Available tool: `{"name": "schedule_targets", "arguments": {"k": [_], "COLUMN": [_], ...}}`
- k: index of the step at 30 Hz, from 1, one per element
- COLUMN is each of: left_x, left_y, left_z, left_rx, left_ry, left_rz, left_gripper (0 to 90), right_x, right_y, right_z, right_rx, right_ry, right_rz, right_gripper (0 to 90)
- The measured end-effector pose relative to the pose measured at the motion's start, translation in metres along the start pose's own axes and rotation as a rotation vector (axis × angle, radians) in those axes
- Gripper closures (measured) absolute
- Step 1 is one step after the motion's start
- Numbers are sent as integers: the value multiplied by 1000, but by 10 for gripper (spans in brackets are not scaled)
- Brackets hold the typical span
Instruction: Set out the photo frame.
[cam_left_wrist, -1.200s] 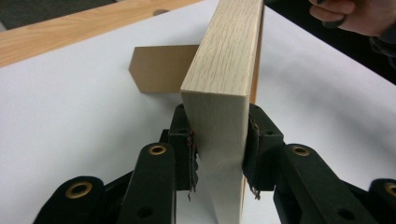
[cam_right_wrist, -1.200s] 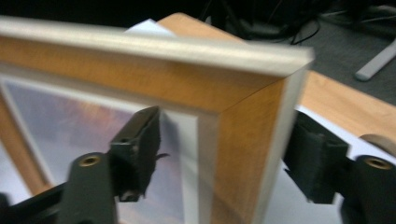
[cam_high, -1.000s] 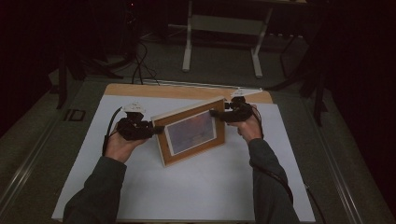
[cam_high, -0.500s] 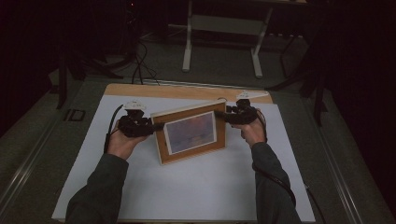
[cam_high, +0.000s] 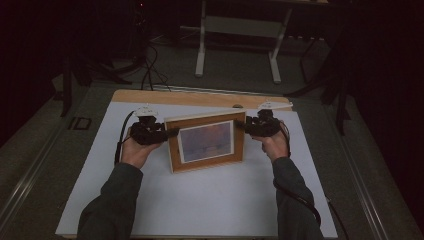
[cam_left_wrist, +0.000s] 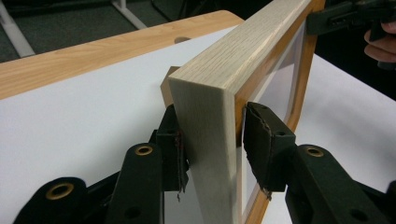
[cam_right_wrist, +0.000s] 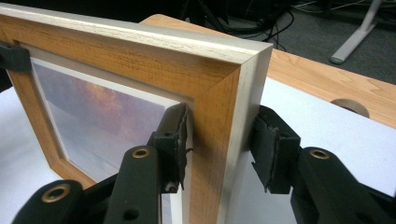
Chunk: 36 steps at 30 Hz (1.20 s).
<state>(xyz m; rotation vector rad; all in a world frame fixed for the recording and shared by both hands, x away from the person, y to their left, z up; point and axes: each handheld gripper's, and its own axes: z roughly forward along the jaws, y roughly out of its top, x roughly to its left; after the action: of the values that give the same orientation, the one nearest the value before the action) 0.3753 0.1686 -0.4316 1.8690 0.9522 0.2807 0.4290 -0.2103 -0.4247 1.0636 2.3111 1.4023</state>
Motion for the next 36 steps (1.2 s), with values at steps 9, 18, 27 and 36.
{"name": "schedule_targets", "arguments": {"k": [9, 18, 27, 36], "left_x": [3, 5, 6, 5], "left_y": [3, 9, 10, 10], "left_z": [9, 16, 21, 25], "left_rx": [-29, -29, -36, -45], "left_ry": [-7, -11, -35, -52], "left_rz": [-21, -28, -31, -47], "left_gripper": [583, 559, 548, 533], "right_x": [4, 7, 10, 13], "right_y": [-5, -9, -13, -16], "right_z": [-9, -17, -25, -33], "right_rx": [12, 7, 17, 43], "right_ry": [-35, -59, -71, -70], "right_rz": [9, 26, 46, 37], "right_gripper": [609, 612, 615, 616]}}
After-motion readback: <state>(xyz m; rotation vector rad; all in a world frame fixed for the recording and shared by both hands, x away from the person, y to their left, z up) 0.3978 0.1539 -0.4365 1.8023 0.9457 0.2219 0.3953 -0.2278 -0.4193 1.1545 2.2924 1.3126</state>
